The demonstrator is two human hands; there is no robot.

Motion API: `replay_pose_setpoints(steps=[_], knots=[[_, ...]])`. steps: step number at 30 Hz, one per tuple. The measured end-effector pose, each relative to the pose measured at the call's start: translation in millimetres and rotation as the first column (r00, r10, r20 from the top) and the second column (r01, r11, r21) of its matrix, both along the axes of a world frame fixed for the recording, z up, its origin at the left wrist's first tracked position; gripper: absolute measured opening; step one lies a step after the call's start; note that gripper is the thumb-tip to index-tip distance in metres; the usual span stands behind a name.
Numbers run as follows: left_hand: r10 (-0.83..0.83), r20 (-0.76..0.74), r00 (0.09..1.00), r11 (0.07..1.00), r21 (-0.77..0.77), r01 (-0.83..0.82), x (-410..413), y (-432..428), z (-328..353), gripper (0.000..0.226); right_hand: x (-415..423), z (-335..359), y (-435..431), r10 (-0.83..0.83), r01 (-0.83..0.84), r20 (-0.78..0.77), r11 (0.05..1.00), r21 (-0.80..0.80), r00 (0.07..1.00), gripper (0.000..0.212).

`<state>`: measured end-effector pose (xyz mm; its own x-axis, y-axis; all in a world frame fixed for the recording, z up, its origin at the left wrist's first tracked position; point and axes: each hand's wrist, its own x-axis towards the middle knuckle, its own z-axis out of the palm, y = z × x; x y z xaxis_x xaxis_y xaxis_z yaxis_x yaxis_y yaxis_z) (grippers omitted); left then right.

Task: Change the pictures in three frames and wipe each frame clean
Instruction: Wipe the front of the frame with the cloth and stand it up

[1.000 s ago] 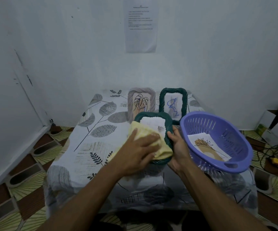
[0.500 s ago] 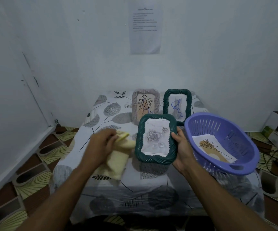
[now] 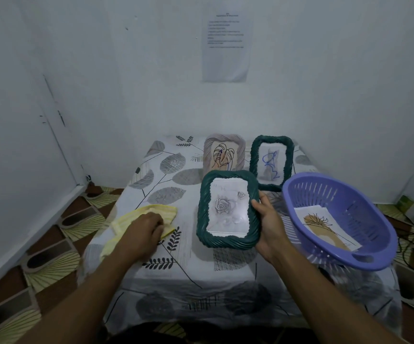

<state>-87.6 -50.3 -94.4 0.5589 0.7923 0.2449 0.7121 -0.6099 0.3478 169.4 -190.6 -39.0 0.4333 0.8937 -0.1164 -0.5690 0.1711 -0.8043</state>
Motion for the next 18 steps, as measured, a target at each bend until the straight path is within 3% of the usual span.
replay_pose_setpoints(steps=[2,4,5,7,10,18], knots=[[0.078,0.05,0.996,0.996,0.044,-0.08,13.6,-3.2,9.9,0.02,0.8,-1.3,1.4,-0.007,0.008,0.024,1.0,-0.022,1.0,0.036],[0.036,0.264,0.964,0.999,-0.044,-0.025,30.7,-13.3,24.9,0.024,1.0,-3.1,3.6,-0.013,0.014,0.036,0.999,-0.042,0.999,0.034],[0.027,0.396,0.918,0.982,-0.182,0.049,40.4,-21.9,35.1,0.024,0.8,-4.2,4.5,0.001,0.001,0.042,0.999,-0.049,0.999,0.034],[0.119,0.577,0.808,0.834,-0.5,0.234,60.3,-35.9,51.6,0.03,-0.2,-6.2,5.2,0.04,-0.036,0.068,0.997,-0.063,0.997,0.033],[0.307,0.634,0.71,0.653,-0.683,0.327,79.3,-41.3,57.8,0.034,-1.0,-6.3,6.2,0.057,-0.045,0.138,0.995,-0.085,0.989,0.031],[0.476,0.705,0.526,0.484,-0.709,0.513,79.5,-37.7,60.6,0.027,-5.0,0.5,16.0,0.104,-0.078,0.293,0.992,-0.098,0.951,0.026]])
